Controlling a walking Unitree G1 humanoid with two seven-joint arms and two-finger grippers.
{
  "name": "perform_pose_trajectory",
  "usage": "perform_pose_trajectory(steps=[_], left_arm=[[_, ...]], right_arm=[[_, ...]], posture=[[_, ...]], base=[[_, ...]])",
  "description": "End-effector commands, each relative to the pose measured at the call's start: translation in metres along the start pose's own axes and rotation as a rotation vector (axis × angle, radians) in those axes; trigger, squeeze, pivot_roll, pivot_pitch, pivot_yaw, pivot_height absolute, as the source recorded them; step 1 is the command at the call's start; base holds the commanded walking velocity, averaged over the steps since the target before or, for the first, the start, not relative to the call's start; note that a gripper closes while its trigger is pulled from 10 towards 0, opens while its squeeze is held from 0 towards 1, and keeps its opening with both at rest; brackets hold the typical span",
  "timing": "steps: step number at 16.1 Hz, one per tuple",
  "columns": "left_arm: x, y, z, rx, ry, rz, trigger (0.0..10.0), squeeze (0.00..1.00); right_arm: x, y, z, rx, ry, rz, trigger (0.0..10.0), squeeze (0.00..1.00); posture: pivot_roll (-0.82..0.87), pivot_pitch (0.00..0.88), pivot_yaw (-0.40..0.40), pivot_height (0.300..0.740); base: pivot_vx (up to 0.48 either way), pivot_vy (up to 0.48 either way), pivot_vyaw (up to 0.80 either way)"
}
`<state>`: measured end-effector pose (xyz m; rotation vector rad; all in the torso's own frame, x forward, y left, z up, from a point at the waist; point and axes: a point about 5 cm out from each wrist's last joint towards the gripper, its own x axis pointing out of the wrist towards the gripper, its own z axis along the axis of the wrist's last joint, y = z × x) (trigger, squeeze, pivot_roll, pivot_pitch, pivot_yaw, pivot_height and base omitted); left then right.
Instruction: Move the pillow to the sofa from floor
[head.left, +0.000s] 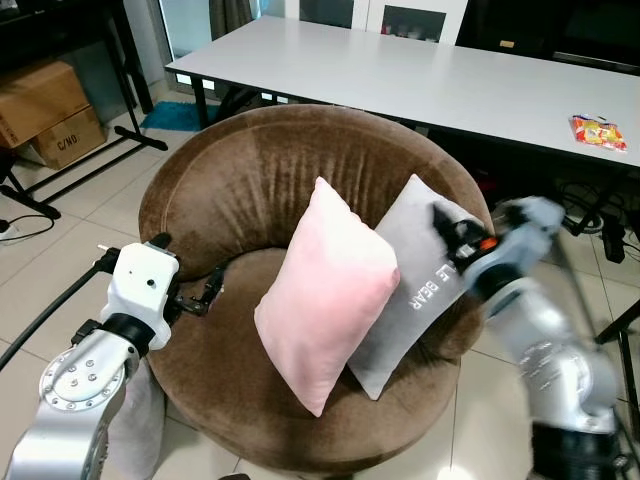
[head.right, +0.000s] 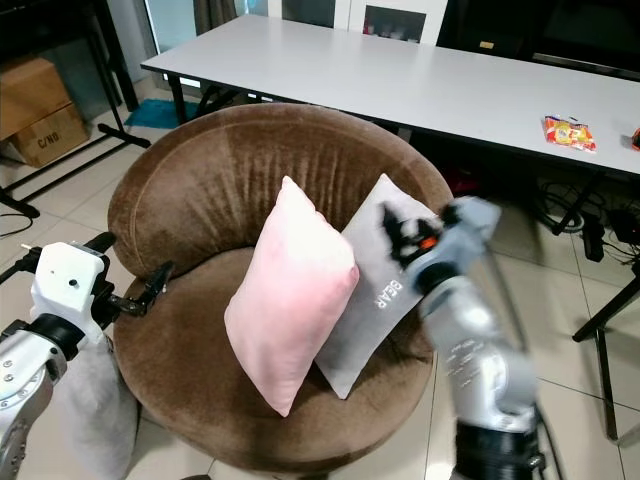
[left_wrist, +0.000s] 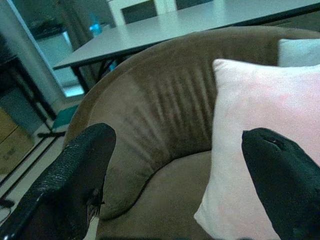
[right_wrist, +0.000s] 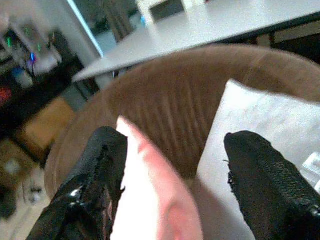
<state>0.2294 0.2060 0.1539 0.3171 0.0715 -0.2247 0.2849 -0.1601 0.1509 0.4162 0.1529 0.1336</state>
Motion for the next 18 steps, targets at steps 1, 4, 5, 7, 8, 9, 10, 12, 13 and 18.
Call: perform_pose_trajectory(steps=[1,4,5,7,8,9,10,12,13,18], left_arm=[[0.0001,-0.0002,0.0005,0.004,0.001,0.025,10.0,0.22],[-0.0015,-0.0042,0.0004,0.023,-0.016,0.085,10.0,0.04],[-0.0019,-0.0047,0.0004,0.025,-0.016,0.089,10.0,0.04],[-0.0026,-0.0057,0.0009,0.028,-0.015,0.099,10.0,0.04],[-0.0028,-0.0059,0.0009,0.025,-0.015,0.104,10.0,0.05],[-0.0029,-0.0064,0.0011,0.021,-0.015,0.108,10.0,0.04],[-0.0029,-0.0071,0.0011,0.018,-0.016,0.111,10.0,0.04],[-0.0026,-0.0078,0.0013,0.016,-0.017,0.114,10.0,0.04],[-0.0022,-0.0080,0.0015,0.014,-0.017,0.114,10.0,0.04],[-0.0007,-0.0085,0.0027,0.012,-0.019,0.115,10.0,0.04]], right_arm=[[-0.0016,0.0049,-0.0059,-0.085,0.027,-0.014,10.0,0.32],[0.0009,0.0100,-0.0045,-0.186,0.007,-0.033,10.0,0.00],[0.0015,0.0090,-0.0035,-0.184,0.006,-0.042,10.0,0.00],[0.0009,0.0066,-0.0059,-0.243,0.025,-0.042,10.0,0.00],[0.0006,0.0062,-0.0060,-0.248,0.024,-0.050,10.0,0.00],[0.0008,0.0074,-0.0066,-0.254,0.023,-0.039,10.0,0.00],[0.0002,0.0075,-0.0077,-0.251,0.025,-0.051,10.0,0.00],[-0.0009,0.0087,-0.0095,-0.260,0.027,-0.036,10.0,0.00],[-0.0015,0.0075,-0.0107,-0.297,0.031,-0.039,10.0,0.00],[-0.0024,0.0049,-0.0065,-0.299,0.004,-0.056,10.0,0.00]], posture=[[-0.01,0.000,-0.039,0.740],[0.00,0.000,-0.049,0.740],[0.00,0.000,-0.055,0.740],[0.00,0.000,-0.055,0.740],[0.00,0.000,-0.055,0.740],[0.01,0.000,-0.060,0.740],[0.01,0.000,-0.060,0.740],[0.01,0.000,-0.058,0.740],[0.00,0.000,-0.058,0.740],[0.00,0.000,-0.056,0.740]], base=[[0.000,0.000,0.00],[0.000,0.205,0.00],[0.000,0.307,0.00],[0.000,0.309,0.00],[0.000,0.307,0.00],[0.000,0.307,0.00],[0.000,0.319,0.00],[0.000,0.337,0.00],[0.000,0.356,0.00],[0.000,0.367,0.00]])
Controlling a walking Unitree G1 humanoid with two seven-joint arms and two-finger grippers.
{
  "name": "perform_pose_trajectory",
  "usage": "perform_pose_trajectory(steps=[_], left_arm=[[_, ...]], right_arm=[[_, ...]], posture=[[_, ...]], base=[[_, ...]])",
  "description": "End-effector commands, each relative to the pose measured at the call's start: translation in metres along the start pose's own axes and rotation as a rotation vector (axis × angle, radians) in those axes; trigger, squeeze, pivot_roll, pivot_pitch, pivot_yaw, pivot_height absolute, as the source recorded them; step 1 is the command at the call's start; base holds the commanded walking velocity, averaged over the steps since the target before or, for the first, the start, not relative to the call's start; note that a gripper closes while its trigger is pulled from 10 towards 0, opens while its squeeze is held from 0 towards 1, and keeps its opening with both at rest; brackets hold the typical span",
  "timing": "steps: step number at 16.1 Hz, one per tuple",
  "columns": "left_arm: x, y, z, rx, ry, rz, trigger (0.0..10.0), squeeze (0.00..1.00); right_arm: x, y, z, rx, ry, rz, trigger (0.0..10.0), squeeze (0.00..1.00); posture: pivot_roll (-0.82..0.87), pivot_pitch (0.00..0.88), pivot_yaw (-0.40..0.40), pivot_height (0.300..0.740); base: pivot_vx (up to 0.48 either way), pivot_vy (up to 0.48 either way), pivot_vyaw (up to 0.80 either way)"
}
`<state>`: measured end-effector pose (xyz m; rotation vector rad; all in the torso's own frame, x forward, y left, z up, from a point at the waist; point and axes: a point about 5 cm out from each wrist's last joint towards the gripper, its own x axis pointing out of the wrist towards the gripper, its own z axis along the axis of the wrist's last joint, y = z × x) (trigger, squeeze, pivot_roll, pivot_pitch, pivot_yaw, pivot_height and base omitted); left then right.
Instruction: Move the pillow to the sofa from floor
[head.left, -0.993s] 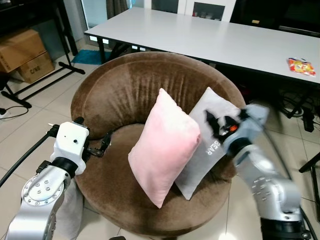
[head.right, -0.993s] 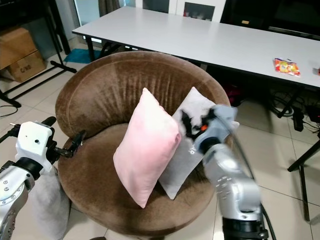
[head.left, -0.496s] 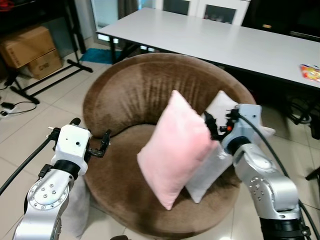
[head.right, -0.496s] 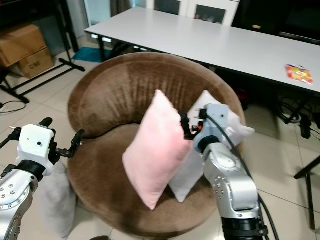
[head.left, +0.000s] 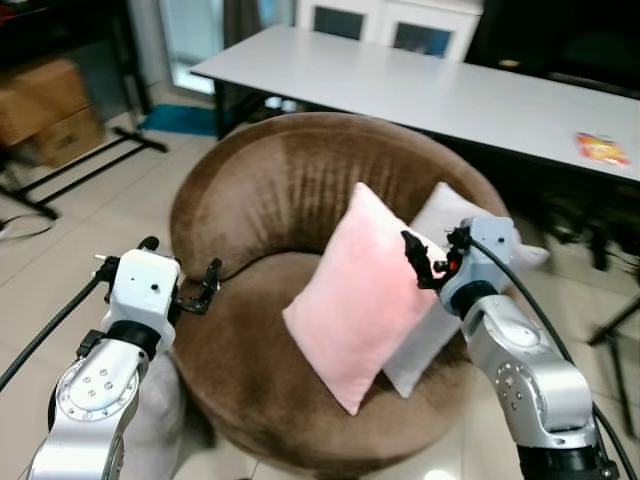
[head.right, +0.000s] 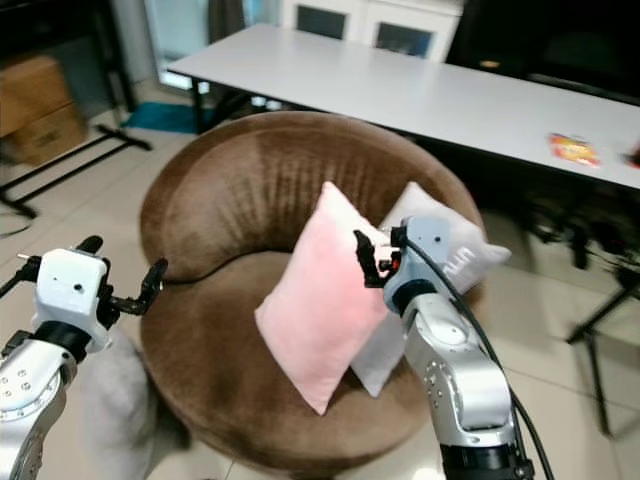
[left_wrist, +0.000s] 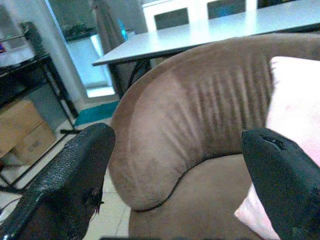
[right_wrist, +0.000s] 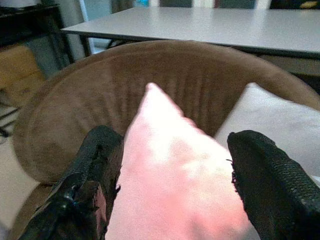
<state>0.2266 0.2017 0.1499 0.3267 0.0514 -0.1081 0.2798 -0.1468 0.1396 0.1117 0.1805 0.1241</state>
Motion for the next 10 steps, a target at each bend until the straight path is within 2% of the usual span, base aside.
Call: perform_pose_trajectory(steps=[1,2,5,8,10], left_arm=[[0.001,-0.003,0.005,0.004,-0.018,-0.003,10.0,0.04],[0.002,-0.003,0.005,0.003,-0.018,-0.003,10.0,0.04],[0.004,-0.002,0.005,0.002,-0.015,-0.005,10.0,0.04],[0.005,-0.002,0.004,0.002,-0.011,0.000,10.0,0.04],[0.005,-0.002,0.004,0.003,-0.011,0.003,10.0,0.04]], right_arm=[[0.000,-0.006,0.010,-0.031,-0.043,-0.037,10.0,0.00],[0.001,-0.006,0.009,-0.062,-0.043,-0.047,10.0,0.00],[0.001,-0.001,0.007,-0.039,-0.036,-0.017,10.0,0.00],[0.002,0.004,0.007,-0.115,-0.059,-0.010,10.0,0.00],[0.002,0.006,0.006,-0.095,-0.043,0.031,10.0,0.00]], posture=[[0.00,0.000,-0.056,0.740],[0.00,0.000,-0.055,0.740],[0.00,0.000,-0.056,0.740],[0.00,0.000,-0.058,0.740],[0.01,0.000,-0.062,0.740]], base=[[0.000,0.371,0.00],[0.000,0.368,0.00],[0.000,0.368,0.00],[0.000,0.368,0.00],[0.000,0.366,0.00]])
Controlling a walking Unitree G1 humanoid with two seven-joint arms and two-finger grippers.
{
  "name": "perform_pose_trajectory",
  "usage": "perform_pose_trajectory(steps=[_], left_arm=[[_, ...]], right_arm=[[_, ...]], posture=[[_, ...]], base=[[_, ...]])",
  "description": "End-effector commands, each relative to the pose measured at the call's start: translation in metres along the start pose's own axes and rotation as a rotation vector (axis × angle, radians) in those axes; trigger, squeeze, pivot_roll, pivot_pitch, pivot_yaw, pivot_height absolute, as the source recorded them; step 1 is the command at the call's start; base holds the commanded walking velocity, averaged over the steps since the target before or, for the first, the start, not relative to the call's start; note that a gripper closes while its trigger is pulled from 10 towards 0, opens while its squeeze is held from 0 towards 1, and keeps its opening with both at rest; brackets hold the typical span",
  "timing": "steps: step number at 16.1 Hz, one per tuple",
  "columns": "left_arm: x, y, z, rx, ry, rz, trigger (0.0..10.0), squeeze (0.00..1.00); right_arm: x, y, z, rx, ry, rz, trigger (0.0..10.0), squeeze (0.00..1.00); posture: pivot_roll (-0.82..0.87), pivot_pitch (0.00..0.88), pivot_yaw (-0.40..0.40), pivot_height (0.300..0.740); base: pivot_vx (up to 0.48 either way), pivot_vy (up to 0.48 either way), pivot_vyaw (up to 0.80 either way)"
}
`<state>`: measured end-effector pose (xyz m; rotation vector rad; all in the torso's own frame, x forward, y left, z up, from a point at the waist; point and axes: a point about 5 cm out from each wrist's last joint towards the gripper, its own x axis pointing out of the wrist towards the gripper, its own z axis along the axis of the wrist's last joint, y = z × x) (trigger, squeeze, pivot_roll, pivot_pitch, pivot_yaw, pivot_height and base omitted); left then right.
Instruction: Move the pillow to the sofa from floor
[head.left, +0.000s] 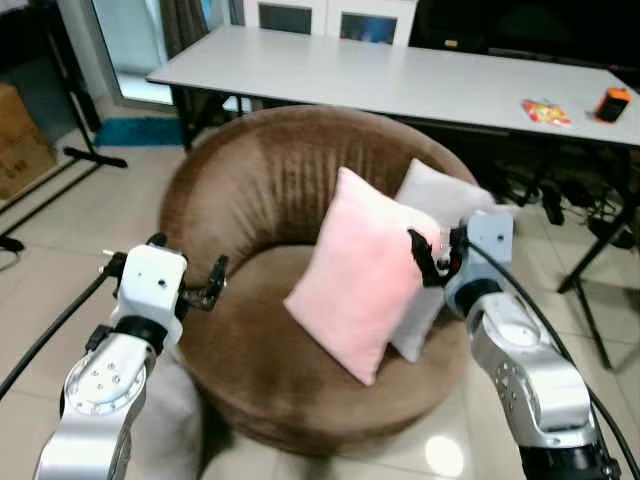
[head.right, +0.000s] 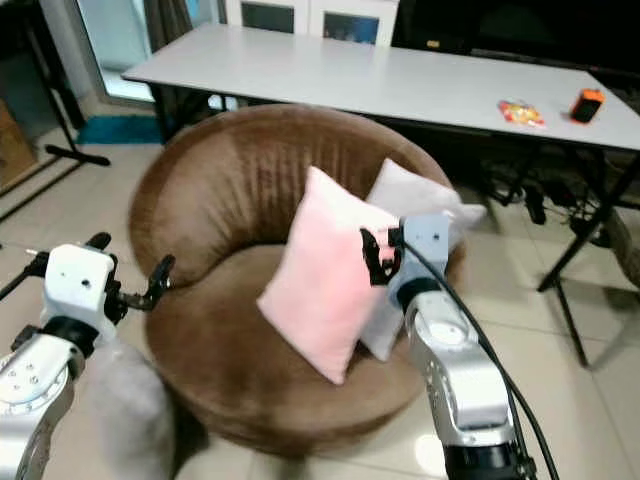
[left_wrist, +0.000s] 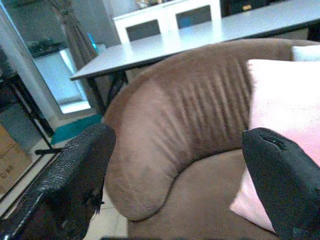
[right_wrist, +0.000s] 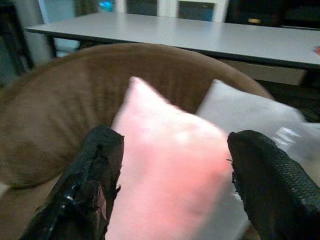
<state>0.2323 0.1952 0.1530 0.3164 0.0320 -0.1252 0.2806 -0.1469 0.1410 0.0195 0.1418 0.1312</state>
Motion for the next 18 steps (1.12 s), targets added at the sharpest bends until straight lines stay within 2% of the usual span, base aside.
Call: perform_pose_trajectory(steps=[1,5,6,7,10,14,16,18], left_arm=[[-0.001,0.003,-0.002,0.012,0.012,0.020,10.0,0.04],[-0.002,0.005,-0.004,0.014,0.014,0.029,10.0,0.04],[-0.002,0.005,-0.004,0.015,0.014,0.028,10.0,0.04],[-0.002,0.006,-0.004,0.015,0.014,0.028,10.0,0.04],[-0.002,0.006,-0.004,0.016,0.014,0.030,10.0,0.04],[-0.002,0.006,-0.002,0.022,-0.005,0.047,10.0,0.04],[-0.002,0.007,-0.002,0.025,-0.005,0.051,10.0,0.04],[-0.002,0.007,-0.001,0.027,-0.006,0.055,10.0,0.04]], right_arm=[[0.001,0.004,0.003,0.049,-0.001,0.028,10.0,0.00],[0.002,-0.004,-0.003,0.067,0.028,-0.011,10.0,0.00],[0.001,-0.005,-0.005,0.038,0.035,-0.015,10.0,0.16],[0.001,-0.007,-0.005,-0.012,0.022,-0.020,10.0,1.00],[-0.002,-0.004,-0.004,-0.003,-0.017,0.038,10.0,1.00],[-0.002,0.003,-0.004,0.036,-0.018,0.081,10.0,1.00],[-0.002,0.006,-0.008,-0.002,-0.013,0.107,10.0,1.00],[-0.003,0.007,-0.009,0.027,-0.011,0.119,10.0,1.00]], posture=[[0.01,0.000,-0.064,0.740],[0.01,0.000,-0.067,0.740],[0.01,0.000,-0.067,0.740],[0.01,0.000,-0.067,0.740],[0.01,0.000,-0.067,0.740],[0.01,0.000,-0.065,0.740],[0.01,0.000,-0.065,0.740],[0.01,0.000,-0.066,0.740]], base=[[0.000,0.368,0.00],[0.000,0.366,0.00],[0.000,0.368,0.00],[0.000,0.368,0.00],[0.000,0.363,0.00],[0.000,0.000,0.00],[0.000,0.000,0.80],[0.000,0.000,0.80]])
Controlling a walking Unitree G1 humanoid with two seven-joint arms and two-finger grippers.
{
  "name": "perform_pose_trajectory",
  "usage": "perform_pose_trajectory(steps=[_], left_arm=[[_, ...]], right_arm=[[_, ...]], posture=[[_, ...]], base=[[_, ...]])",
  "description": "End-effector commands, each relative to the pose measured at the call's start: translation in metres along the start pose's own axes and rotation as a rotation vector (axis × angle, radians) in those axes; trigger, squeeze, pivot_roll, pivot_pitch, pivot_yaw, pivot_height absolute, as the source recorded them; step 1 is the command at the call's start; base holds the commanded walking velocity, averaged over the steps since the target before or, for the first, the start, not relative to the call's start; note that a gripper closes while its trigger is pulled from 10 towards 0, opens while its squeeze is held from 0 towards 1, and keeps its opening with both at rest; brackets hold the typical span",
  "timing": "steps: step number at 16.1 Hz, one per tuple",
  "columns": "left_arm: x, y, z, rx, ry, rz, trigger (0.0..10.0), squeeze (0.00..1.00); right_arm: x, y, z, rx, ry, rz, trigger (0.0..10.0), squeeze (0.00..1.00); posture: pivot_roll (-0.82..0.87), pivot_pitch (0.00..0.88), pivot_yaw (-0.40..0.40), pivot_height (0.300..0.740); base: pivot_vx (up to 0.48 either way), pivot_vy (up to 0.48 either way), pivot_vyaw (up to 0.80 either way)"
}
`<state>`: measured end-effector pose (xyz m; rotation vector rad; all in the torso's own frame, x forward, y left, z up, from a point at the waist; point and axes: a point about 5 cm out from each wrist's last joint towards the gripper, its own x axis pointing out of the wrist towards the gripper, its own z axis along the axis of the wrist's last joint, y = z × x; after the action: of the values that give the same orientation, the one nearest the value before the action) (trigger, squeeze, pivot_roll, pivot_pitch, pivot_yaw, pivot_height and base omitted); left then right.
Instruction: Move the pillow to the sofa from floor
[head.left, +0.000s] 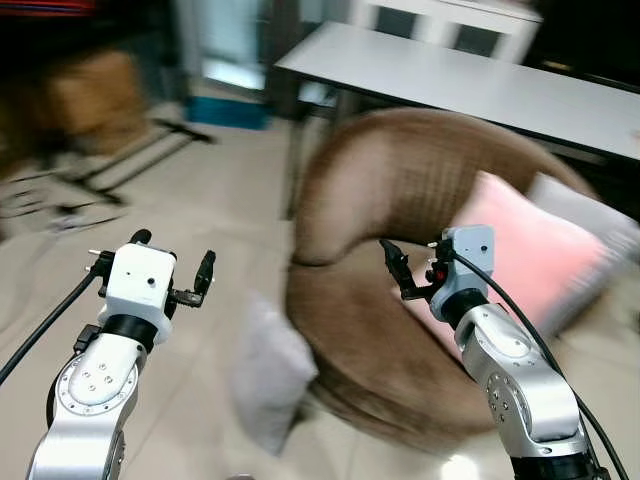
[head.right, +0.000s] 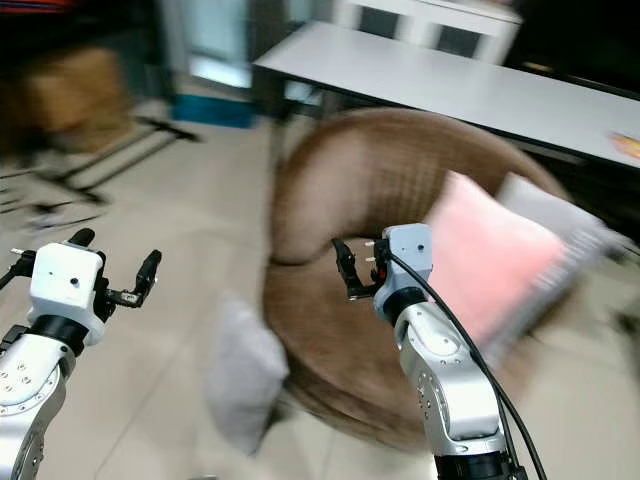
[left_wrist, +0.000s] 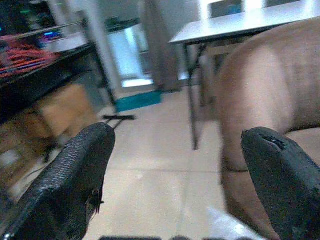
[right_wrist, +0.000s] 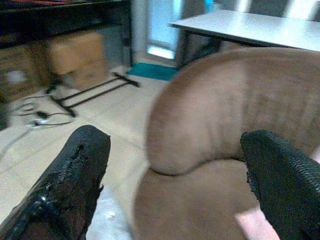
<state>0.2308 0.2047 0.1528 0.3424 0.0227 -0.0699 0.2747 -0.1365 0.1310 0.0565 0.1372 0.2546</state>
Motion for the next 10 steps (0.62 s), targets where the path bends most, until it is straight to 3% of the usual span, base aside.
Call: perform_pose_trajectory(steps=[1,3,6,9,10], left_arm=[[0.0004,-0.0018,0.0020,0.003,-0.010,0.003,10.0,0.04],[0.0009,-0.0009,0.0010,0.005,-0.003,0.012,10.0,0.03],[-0.0005,0.0007,-0.0047,-0.016,0.008,0.034,10.0,0.11],[-0.0027,0.0023,-0.0076,-0.016,0.013,0.039,10.0,0.12],[-0.0029,0.0026,-0.0074,-0.019,0.012,0.042,10.0,0.12]], right_arm=[[-0.0003,-0.0040,0.0020,0.003,-0.005,-0.002,10.0,1.00],[-0.0009,-0.0007,0.0025,0.006,0.001,0.025,10.0,1.00],[-0.0011,-0.0024,-0.0019,0.013,0.018,0.000,10.0,1.00],[-0.0018,-0.0008,-0.0040,0.010,0.032,0.033,10.0,1.00],[-0.0019,0.0003,-0.0048,0.008,0.035,0.049,10.0,1.00]], posture=[[0.01,0.000,-0.066,0.740],[0.01,0.000,-0.061,0.740],[0.01,0.000,-0.061,0.740],[0.01,0.000,-0.061,0.740],[0.01,0.000,-0.061,0.740]], base=[[0.000,0.000,0.80],[0.000,0.000,0.80],[0.000,0.000,0.00],[0.321,0.000,0.00],[0.371,0.000,0.80]])
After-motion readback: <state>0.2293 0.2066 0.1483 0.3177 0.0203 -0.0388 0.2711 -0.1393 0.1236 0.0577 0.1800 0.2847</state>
